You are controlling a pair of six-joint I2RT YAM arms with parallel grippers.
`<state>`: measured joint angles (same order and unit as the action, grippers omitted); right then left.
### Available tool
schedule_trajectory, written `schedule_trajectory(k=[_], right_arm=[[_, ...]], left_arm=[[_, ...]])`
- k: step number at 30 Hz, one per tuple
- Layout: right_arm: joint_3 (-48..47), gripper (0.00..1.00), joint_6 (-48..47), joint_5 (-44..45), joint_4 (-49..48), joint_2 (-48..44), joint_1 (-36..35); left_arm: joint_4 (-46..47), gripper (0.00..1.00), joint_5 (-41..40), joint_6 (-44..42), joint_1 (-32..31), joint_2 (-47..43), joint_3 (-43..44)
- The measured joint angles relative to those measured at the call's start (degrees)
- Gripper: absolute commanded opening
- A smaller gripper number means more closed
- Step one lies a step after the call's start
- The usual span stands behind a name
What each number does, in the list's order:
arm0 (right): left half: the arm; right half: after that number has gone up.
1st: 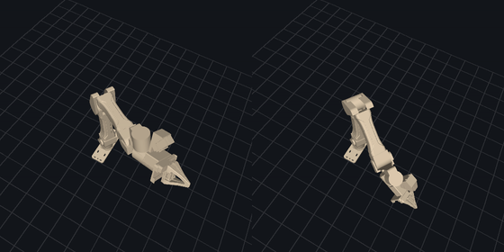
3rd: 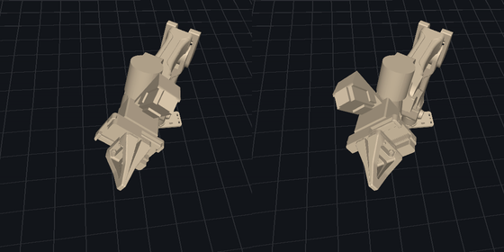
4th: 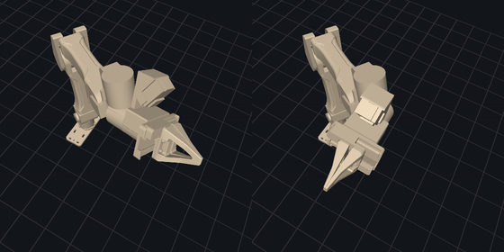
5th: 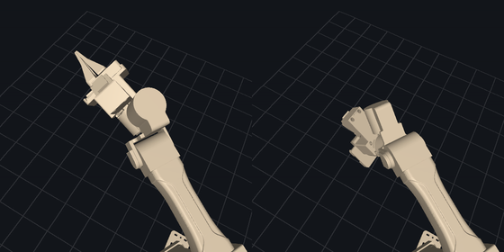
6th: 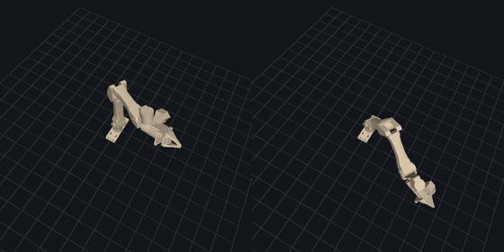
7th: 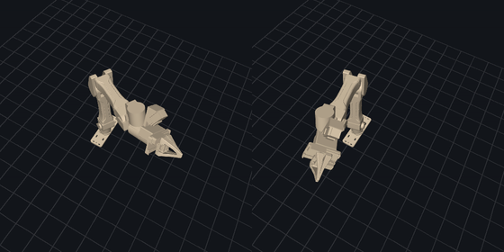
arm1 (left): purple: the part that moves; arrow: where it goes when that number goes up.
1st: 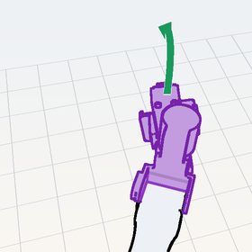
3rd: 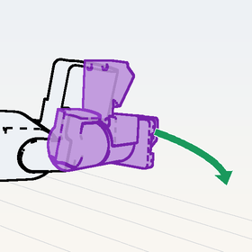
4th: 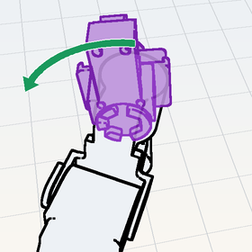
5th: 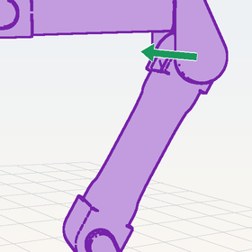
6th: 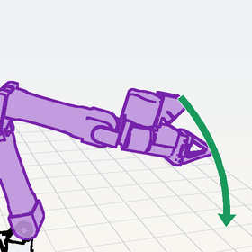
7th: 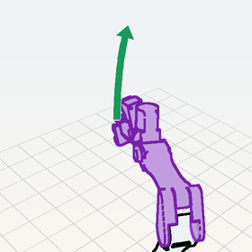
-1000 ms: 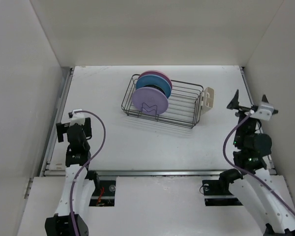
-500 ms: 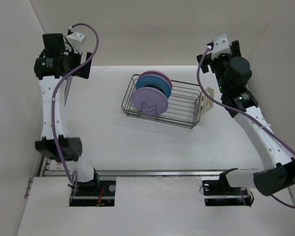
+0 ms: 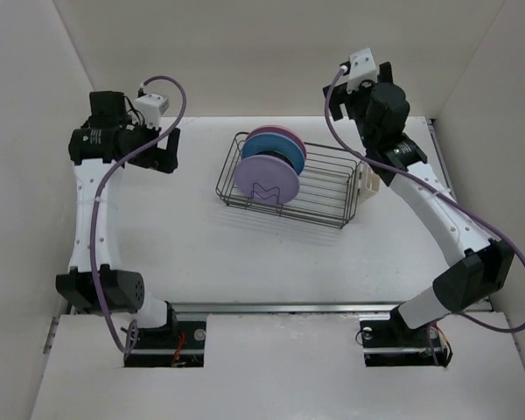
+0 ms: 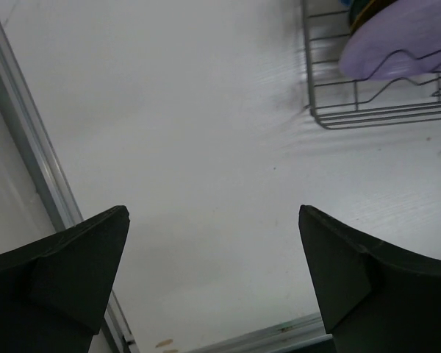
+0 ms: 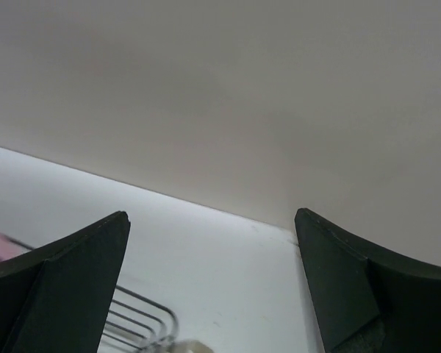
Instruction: Unload the plates from the dish rack
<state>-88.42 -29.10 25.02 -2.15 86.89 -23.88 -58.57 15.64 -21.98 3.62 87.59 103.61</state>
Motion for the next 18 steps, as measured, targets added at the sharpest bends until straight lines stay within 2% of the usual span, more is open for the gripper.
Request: schedule_trajectory(k=[4, 6, 8, 13, 18], right_arm=[[-2.29, 1.00, 10.16, -19.37, 3.30, 0.13, 0.26], [-1.53, 1.00, 13.42, -27.85, 3.45, 0.63, 0.22], [-0.20, 0.96, 15.54, -34.21, 3.43, 2.16, 0.13], [3.61, 0.87, 18.49, -43.01, 4.90, 9.81, -0.28], [4.17, 0.81, 19.63, -46.27, 6.73, 15.58, -0.59]], left_arm=[[1.01, 1.00, 6.08, -1.20, -0.52, -4.42, -0.68], [0.02, 1.00, 7.82, -1.49, -1.51, -2.47, 0.48], [-0.52, 1.00, 9.38, -1.53, -2.40, 1.22, 1.66], [-0.85, 1.00, 10.84, -0.68, -2.86, 9.46, -0.55], [0.07, 1.00, 10.75, 0.50, -2.80, 9.29, -5.42]])
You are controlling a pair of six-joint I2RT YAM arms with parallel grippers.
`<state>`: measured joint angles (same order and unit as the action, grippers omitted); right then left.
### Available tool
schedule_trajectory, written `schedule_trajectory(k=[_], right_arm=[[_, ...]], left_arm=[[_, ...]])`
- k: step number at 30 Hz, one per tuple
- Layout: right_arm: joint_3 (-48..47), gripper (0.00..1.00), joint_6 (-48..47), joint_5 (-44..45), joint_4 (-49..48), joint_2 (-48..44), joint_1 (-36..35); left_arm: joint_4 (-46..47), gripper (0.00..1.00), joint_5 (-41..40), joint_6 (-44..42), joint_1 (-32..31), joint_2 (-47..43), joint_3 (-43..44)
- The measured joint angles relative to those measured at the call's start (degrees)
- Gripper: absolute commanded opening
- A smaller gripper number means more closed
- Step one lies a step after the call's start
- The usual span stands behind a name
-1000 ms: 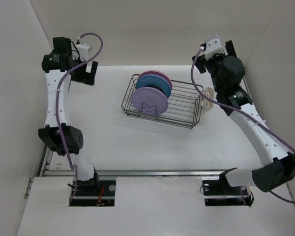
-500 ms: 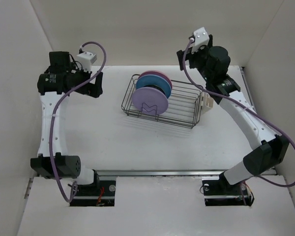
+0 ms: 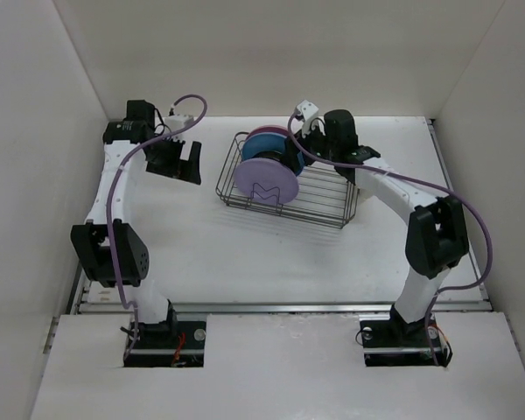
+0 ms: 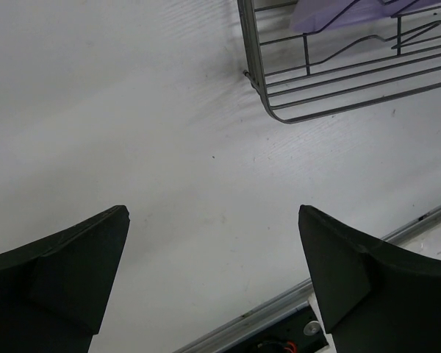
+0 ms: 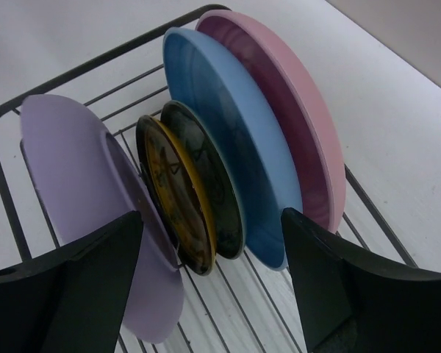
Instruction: Unload the plates from the dish rack
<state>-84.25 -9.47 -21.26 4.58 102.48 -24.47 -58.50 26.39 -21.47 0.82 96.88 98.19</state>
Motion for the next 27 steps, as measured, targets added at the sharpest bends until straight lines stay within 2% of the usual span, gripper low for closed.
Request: schedule_trajectory(k=[6, 11, 17, 21, 23, 27], right_arm=[[0.00, 0.76, 0.28, 0.15, -0.07, 0.90, -0.39], [0.00, 0.76, 0.44, 4.13, -0.07, 0.81, -1.16], [1.99, 0.76, 0.76, 9.03, -0.04, -3.98, -1.51], [5.20, 0.76, 0.74, 8.55, -1.31, -10.64, -1.66], [6.56, 0.73, 0.72, 7.72, -2.38, -12.26, -2.12], [7.17, 0.65, 0.85, 7.26, -2.43, -9.33, -4.11]], left_arm=[[1.77, 1.00, -0.52, 3.50, 0.00, -2.91, -0.66], [2.19, 1.00, -1.36, 9.01, 0.04, -3.82, 4.52], [2.71, 1.00, 5.09, 10.67, 1.68, -4.94, 6.23], [2.84, 1.00, 1.27, 9.60, 0.76, -5.16, 6.16], [3.50, 1.00, -1.68, 8.66, -0.68, -5.92, 5.35], [3.56, 1.00, -4.98, 7.56, -2.45, -7.58, 4.28]])
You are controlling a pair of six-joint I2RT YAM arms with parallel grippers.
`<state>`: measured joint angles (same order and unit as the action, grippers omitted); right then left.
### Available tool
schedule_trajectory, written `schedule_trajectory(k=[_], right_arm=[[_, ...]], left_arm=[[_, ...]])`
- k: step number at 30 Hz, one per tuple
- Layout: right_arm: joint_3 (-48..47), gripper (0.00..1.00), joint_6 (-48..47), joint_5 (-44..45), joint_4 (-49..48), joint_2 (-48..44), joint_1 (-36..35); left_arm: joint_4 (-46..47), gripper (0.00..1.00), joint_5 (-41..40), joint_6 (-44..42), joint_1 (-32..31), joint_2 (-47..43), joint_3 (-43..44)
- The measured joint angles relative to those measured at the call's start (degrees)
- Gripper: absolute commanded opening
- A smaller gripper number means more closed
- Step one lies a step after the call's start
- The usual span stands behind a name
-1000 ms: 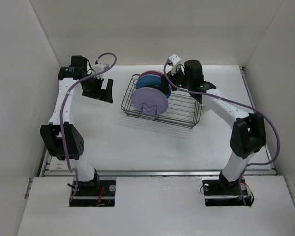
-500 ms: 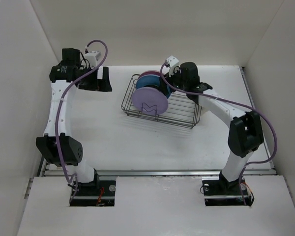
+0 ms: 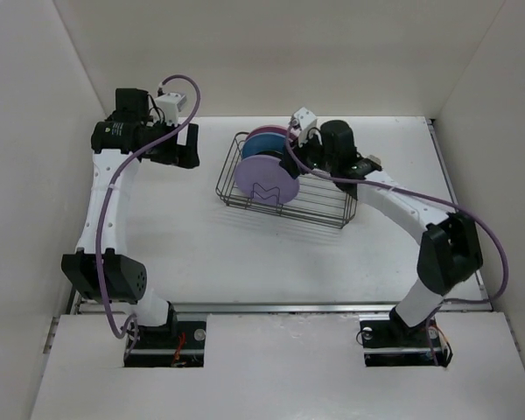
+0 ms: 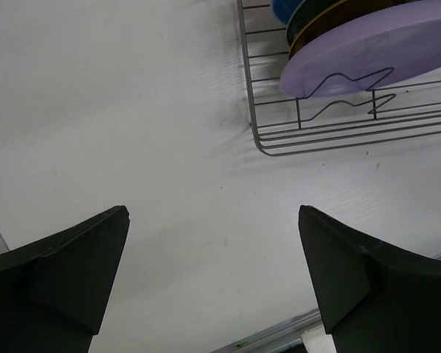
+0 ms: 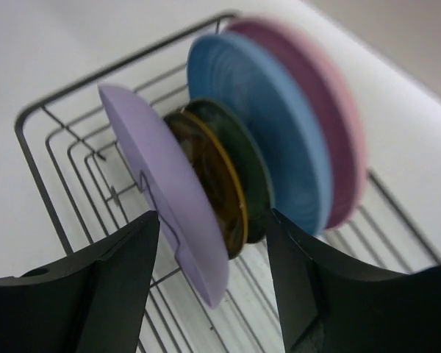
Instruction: Unload the plates from the dish rack
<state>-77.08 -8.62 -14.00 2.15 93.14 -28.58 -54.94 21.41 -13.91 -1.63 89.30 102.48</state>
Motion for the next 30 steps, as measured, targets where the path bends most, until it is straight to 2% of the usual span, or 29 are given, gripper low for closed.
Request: schedule_trajectory(k=[4, 7, 8, 9, 16, 21, 25, 30], right_arm=[[0.15, 0.60, 0.87, 0.15, 1.95, 5.86, -1.97], [0.44, 0.30, 1.55, 2.56, 2.27, 7.80, -2.97], [0.42, 0.08, 1.16, 3.56, 2.23, 8.09, -3.04], [0.24, 0.00, -0.92, 5.75, 1.90, 8.31, -3.13], [-0.98, 0.00, -1.86, 8.98, 2.58, 6.99, -4.24], [2.08, 0.00, -4.61, 14.12, 4.33, 0.83, -5.77], [2.05, 0.00, -4.70, 17.07, 1.05, -6.93, -6.34], [-3.15, 0.00, -2.80, 8.87, 0.50, -9.11, -6.64]], left_arm=[[0.55, 1.00, -2.19, -0.20, -0.04, -1.22, -1.66], [1.09, 1.00, -5.38, -0.04, -0.17, -1.42, -4.00], [1.22, 1.00, -6.23, 0.04, -0.20, -1.42, -4.70], [1.44, 1.00, -7.13, 0.07, -0.20, -1.42, -5.49], [2.67, 1.00, -10.32, 0.13, -0.63, -2.82, -9.22], [3.17, 1.00, -10.01, 0.13, -1.33, -5.29, -10.99], [3.45, 1.00, -8.09, 0.15, -2.10, -5.51, -11.02], [3.69, 1.00, -3.82, 0.00, -3.61, -5.51, -10.73]])
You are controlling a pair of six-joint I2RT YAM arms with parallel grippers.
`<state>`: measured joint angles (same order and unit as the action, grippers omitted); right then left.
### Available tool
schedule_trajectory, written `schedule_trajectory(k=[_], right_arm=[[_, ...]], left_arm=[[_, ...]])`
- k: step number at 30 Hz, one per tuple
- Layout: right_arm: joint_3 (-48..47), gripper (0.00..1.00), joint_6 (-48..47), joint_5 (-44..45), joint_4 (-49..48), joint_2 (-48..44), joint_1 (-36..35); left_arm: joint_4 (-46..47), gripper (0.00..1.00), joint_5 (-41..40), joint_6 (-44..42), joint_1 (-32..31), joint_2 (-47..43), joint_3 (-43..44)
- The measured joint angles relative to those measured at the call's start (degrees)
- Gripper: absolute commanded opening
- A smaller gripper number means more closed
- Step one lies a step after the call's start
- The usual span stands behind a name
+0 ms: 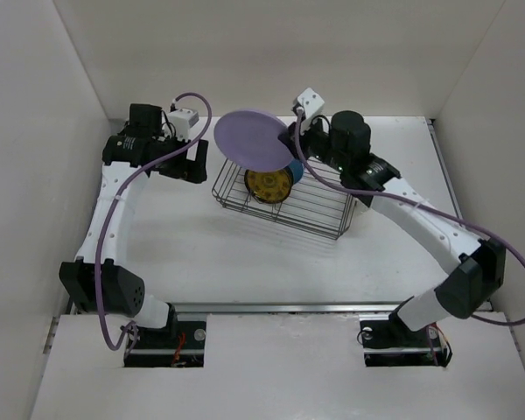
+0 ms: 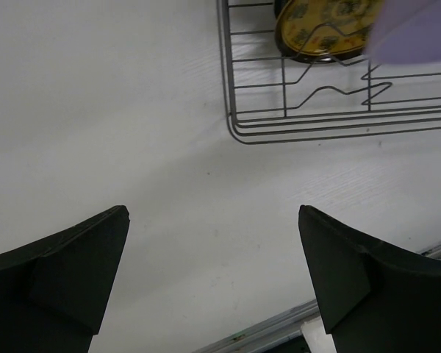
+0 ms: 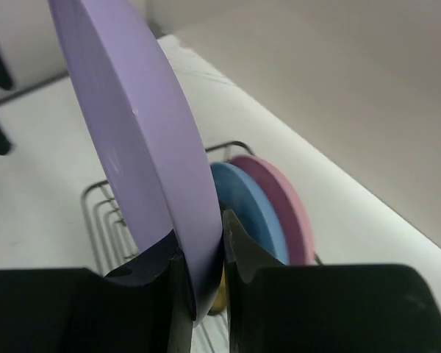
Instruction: Unload the plates from the dish rack
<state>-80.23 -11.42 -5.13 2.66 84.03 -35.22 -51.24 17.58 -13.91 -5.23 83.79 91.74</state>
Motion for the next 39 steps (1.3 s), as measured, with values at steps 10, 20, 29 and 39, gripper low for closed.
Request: schedule_trajectory(k=[10, 20, 29, 39], right_arm=[[-2.84, 0.00, 9.86, -23.87, 5.44, 17.03, -2.19], [-2.10, 0.00, 16.50, -31.65, 4.15, 18.62, -2.32], [-2.80, 0.65, 18.05, -32.72, 3.69, 19.12, -1.86], [-4.92, 0.71, 19.56, -15.13, 2.47, 11.08, -1.55]], left_arm=[[-0.44, 0.69, 3.65, -0.98, -0.68, 0.09, -0.39], [-6.62, 0.26, 10.03, -4.31, -0.87, 3.85, -4.81], [-8.72, 0.00, 11.32, -6.10, -0.94, 3.45, -5.73], [-7.50, 0.00, 12.44, -0.98, 13.97, 2.71, -5.75]])
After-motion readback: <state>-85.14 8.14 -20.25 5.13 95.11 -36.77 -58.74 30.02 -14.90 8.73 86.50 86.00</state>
